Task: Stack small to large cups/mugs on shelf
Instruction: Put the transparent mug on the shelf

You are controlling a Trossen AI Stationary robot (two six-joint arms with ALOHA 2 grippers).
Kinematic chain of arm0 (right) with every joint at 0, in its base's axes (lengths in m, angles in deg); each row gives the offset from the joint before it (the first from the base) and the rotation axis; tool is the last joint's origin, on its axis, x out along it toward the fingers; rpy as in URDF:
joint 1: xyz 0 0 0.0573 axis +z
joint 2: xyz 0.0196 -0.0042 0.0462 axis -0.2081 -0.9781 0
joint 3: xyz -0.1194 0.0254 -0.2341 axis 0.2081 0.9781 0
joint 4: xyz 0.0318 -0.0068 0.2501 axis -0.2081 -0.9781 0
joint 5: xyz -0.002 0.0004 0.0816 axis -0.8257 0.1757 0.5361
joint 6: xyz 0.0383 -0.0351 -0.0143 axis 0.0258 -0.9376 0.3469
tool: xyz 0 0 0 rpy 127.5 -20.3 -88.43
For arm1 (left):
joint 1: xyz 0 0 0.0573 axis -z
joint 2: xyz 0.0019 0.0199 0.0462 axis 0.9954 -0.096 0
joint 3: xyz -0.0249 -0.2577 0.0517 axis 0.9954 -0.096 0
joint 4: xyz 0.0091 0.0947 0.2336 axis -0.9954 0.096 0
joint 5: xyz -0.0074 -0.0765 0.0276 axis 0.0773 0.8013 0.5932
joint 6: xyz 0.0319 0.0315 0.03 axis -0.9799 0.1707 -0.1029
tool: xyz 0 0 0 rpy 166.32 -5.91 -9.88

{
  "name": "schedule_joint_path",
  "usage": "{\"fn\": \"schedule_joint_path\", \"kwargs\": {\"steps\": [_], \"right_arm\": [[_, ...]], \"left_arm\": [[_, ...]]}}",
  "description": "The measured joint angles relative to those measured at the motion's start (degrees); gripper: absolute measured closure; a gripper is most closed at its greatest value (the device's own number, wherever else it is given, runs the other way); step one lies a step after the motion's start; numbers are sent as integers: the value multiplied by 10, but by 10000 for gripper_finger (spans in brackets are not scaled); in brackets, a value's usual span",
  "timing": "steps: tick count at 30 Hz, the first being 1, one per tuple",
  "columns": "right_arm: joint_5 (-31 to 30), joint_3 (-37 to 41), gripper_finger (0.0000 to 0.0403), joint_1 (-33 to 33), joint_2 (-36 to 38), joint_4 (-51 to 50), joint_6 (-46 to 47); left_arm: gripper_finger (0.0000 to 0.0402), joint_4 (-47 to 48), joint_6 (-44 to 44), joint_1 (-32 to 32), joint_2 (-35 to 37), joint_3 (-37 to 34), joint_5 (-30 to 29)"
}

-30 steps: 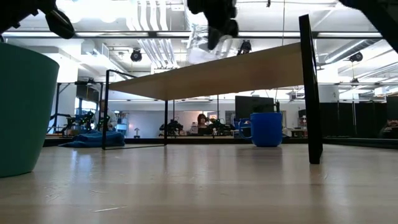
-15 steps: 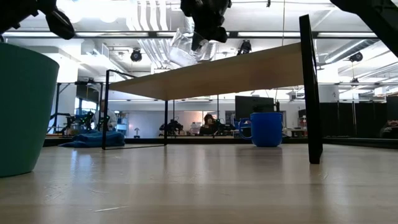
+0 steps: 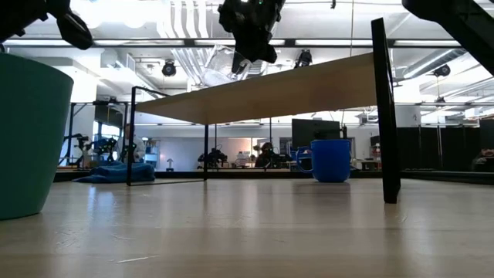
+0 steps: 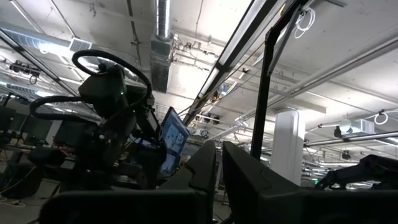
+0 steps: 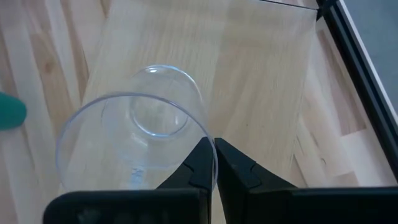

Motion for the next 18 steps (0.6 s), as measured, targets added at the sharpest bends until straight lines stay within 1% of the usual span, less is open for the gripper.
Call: {"fn": "schedule_joint_path", "kwargs": {"steps": [7, 14, 18], "right_arm": [[0, 0, 392, 1, -1, 1, 0], [0, 0, 366, 1, -2, 3, 0], [0, 0, 363, 1, -2, 14, 0]], "left_arm": [[386, 0, 1, 0, 0, 0, 0], [386, 0, 1, 0, 0, 0, 0], [386, 0, 1, 0, 0, 0, 0]]}}
